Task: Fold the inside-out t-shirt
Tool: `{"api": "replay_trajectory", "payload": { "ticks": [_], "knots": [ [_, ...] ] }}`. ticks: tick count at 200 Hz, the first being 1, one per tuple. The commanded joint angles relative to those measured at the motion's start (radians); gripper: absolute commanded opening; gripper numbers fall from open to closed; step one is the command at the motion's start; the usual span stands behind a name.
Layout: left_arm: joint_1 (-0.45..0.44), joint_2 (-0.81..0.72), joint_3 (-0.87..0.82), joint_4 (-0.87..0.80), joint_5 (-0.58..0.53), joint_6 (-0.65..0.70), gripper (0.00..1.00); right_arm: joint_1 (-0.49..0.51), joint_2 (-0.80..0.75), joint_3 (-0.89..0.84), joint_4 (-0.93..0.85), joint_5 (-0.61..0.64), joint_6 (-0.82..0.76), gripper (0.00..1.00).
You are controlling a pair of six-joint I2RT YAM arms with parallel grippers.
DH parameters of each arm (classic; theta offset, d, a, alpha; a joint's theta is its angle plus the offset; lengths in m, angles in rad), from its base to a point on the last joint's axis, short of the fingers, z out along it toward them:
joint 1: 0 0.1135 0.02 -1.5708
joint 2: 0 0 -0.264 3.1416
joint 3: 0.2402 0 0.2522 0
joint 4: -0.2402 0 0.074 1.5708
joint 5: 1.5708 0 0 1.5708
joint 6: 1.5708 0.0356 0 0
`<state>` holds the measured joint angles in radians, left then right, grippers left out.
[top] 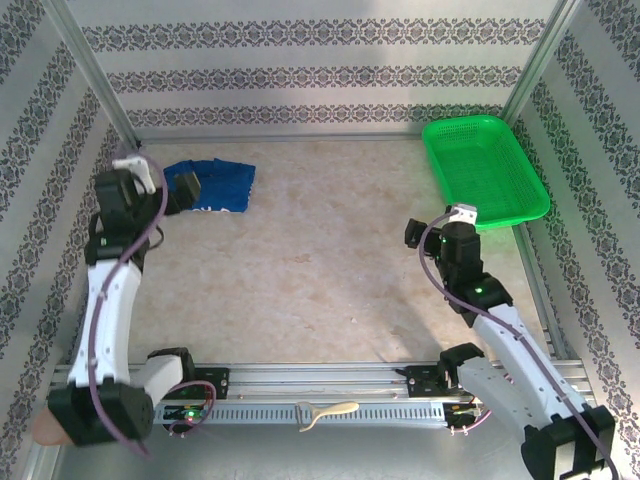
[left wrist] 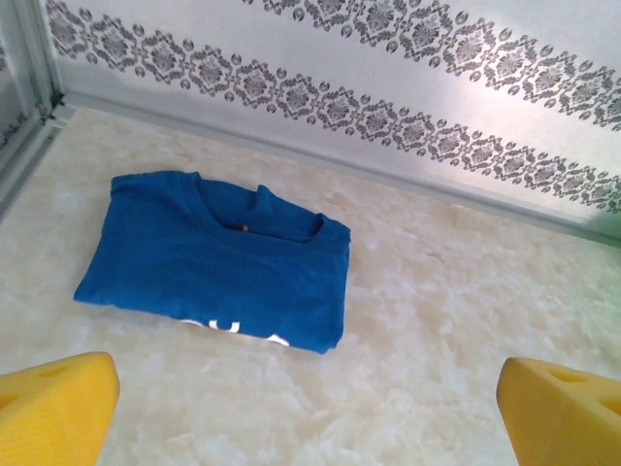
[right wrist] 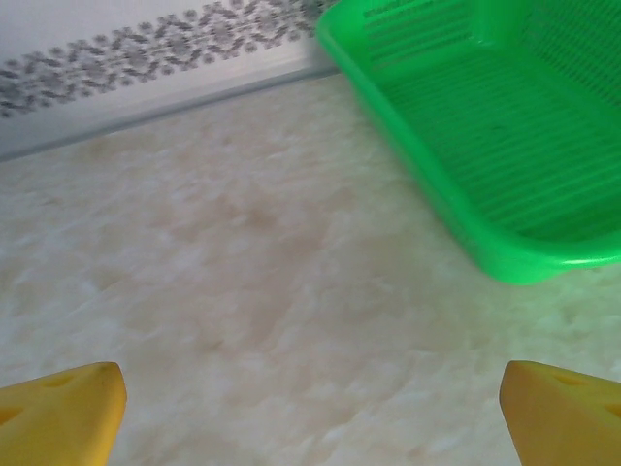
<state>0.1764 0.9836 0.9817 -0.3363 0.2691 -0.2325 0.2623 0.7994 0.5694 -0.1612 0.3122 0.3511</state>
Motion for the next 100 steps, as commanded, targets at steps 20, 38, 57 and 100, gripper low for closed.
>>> {"api": "replay_trajectory", "payload": {
  "ticks": [20, 38, 57, 100],
  "knots": [
    [-0.011, -0.113, -0.375, 0.348, -0.129, 0.112, 1.00, -0.060, 0.176, -0.087, 0.352, 0.112, -0.219, 0.98],
    [-0.030, -0.067, -0.574, 0.674, -0.148, 0.067, 1.00, -0.081, 0.281, -0.134, 0.502, 0.114, -0.286, 0.98],
    [-0.122, 0.087, -0.679, 0.933, -0.278, 0.091, 1.00, -0.123, 0.370, -0.186, 0.661, 0.070, -0.313, 0.98],
    [-0.228, 0.366, -0.611, 1.048, -0.309, 0.203, 0.99, -0.219, 0.497, -0.278, 1.000, -0.123, -0.318, 0.98]
  ]
}}
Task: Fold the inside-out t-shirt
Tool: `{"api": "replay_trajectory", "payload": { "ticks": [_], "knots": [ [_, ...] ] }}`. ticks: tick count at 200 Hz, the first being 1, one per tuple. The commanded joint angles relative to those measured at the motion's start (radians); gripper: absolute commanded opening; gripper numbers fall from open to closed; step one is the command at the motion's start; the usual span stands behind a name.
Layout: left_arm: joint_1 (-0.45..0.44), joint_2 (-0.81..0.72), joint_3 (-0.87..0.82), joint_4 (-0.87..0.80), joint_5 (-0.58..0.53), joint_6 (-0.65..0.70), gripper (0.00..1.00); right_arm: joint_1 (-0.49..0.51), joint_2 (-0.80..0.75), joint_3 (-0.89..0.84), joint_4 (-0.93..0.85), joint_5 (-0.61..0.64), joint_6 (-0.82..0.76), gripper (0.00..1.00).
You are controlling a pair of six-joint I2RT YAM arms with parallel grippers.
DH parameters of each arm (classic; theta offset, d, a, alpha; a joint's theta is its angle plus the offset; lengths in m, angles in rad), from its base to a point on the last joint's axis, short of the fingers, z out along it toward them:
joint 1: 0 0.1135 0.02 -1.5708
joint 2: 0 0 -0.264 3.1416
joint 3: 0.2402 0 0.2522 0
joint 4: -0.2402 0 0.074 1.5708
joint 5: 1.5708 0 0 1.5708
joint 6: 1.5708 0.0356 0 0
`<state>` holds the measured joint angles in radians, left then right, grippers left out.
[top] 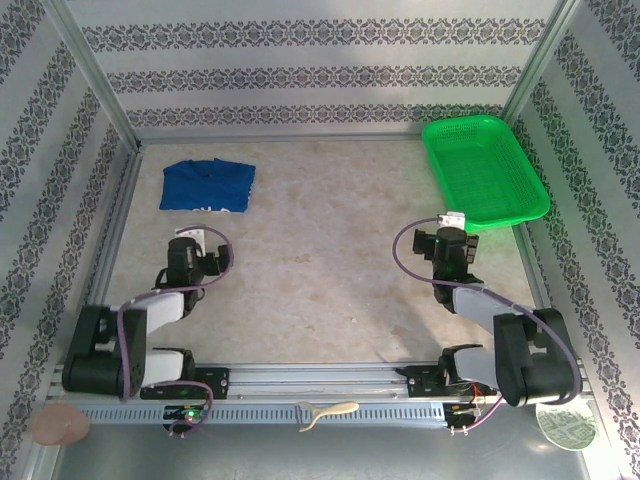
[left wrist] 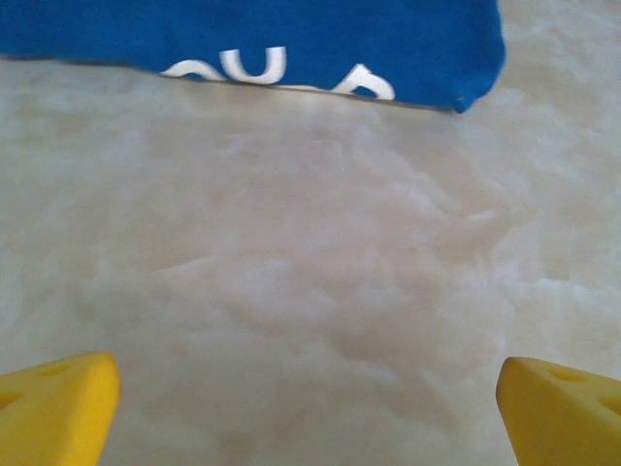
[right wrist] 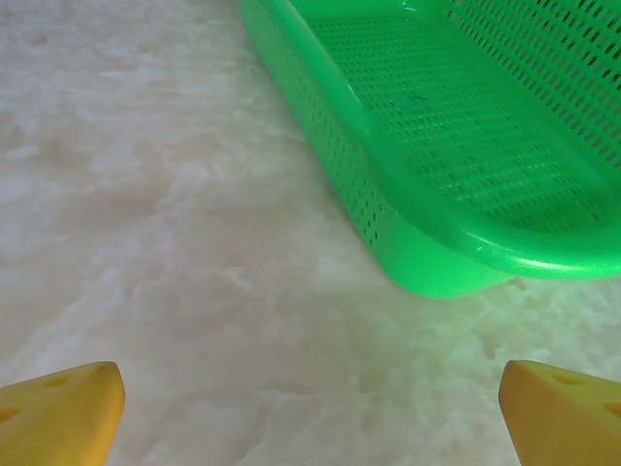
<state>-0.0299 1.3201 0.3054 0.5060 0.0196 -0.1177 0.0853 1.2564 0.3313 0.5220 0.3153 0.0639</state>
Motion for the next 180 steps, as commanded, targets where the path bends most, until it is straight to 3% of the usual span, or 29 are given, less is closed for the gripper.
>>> {"api": "replay_trajectory", "payload": {
  "ticks": [1, 13, 35, 39, 51, 71, 83, 97, 131, 180],
  "knots": [
    [-0.023, 0.034, 0.061, 0.224, -0.055, 0.098, 0.99, -0.044, 0.045, -0.043, 0.330, -0.133, -0.030, 0.98],
    [-0.021, 0.094, -0.006, 0.458, -0.033, 0.167, 0.99, -0.074, 0.118, -0.076, 0.469, -0.209, -0.008, 0.98],
    [0.020, 0.217, -0.075, 0.693, 0.010, 0.131, 0.99, -0.077, 0.326, -0.101, 0.766, -0.239, -0.006, 0.98],
    [0.021, 0.250, -0.086, 0.744, 0.016, 0.131, 0.99, -0.080, 0.323, -0.090, 0.751, -0.259, -0.006, 0.98],
    [0.021, 0.341, -0.100, 0.893, 0.018, 0.139, 0.99, -0.084, 0.243, -0.016, 0.473, -0.302, -0.023, 0.98],
    [0.031, 0.248, -0.010, 0.559, 0.059, 0.136, 0.99, -0.090, 0.284, 0.048, 0.433, -0.374, -0.029, 0.98],
    [0.031, 0.284, 0.043, 0.533, 0.118, 0.163, 0.99, -0.102, 0.267, 0.062, 0.375, -0.374, -0.021, 0.98],
    [0.046, 0.267, 0.092, 0.405, 0.076, 0.125, 0.99, -0.101, 0.284, 0.053, 0.423, -0.362, -0.015, 0.98],
    [0.062, 0.281, 0.094, 0.428, 0.081, 0.111, 0.99, -0.059, 0.272, 0.043, 0.423, -0.268, -0.044, 0.98],
    [0.058, 0.275, 0.075, 0.456, 0.105, 0.122, 0.99, -0.065, 0.276, 0.050, 0.415, -0.282, -0.037, 0.98]
  ]
}}
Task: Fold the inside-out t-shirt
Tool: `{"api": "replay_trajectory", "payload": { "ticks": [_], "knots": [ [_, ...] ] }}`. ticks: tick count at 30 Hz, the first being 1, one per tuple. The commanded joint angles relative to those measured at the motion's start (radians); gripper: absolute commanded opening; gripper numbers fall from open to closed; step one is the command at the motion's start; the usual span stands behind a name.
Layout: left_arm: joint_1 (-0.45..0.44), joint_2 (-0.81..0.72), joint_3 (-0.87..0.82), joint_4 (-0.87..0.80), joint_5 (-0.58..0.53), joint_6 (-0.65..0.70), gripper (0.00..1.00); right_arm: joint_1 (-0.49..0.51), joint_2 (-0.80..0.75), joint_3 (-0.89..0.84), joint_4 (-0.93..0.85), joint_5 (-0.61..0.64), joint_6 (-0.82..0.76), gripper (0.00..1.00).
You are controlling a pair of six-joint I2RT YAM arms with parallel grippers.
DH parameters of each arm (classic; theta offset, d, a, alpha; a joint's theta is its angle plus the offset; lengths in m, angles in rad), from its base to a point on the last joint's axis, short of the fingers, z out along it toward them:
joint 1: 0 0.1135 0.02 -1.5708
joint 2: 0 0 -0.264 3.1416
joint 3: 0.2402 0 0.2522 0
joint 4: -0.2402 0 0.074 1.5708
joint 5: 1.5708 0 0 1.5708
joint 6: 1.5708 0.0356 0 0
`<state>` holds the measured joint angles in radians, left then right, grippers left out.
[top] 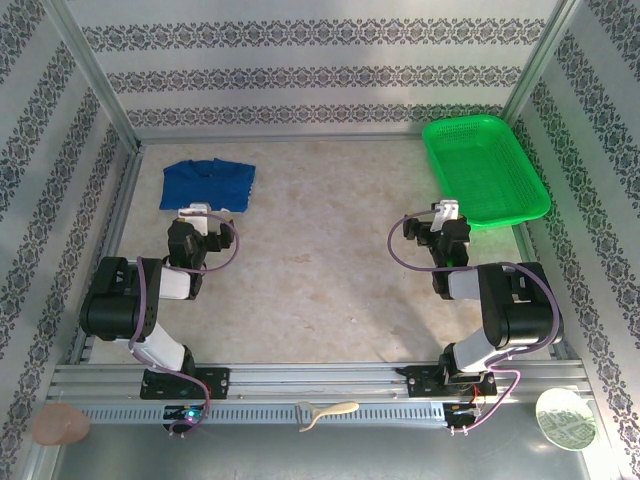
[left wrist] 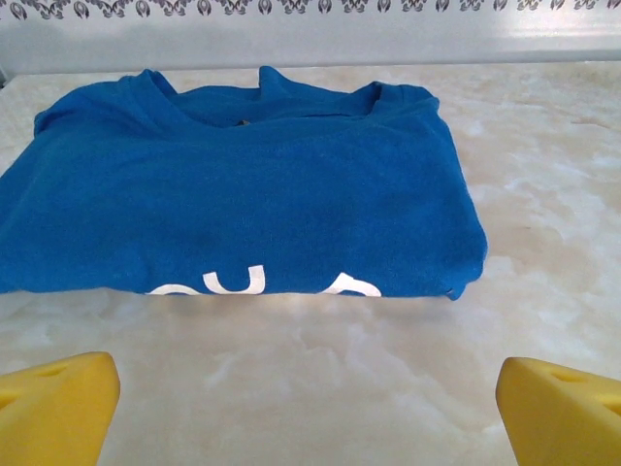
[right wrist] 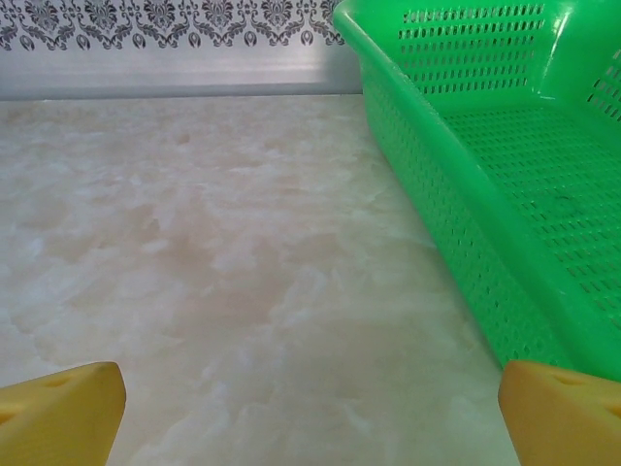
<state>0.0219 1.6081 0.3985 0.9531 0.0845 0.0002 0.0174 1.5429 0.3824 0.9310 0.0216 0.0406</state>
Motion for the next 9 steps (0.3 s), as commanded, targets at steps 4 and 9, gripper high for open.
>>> {"api": "replay_trajectory", "payload": {
  "ticks": [4, 9],
  "knots": [
    [0.006, -0.013, -0.013, 0.002, 0.043, 0.006, 0.99, -0.006, -0.005, 0.006, -0.003, -0.010, -0.007, 0.98],
    [0.007, -0.011, -0.014, 0.002, 0.043, 0.006, 0.99, 0.000, -0.016, -0.007, 0.010, -0.002, -0.019, 0.99]
  ]
}}
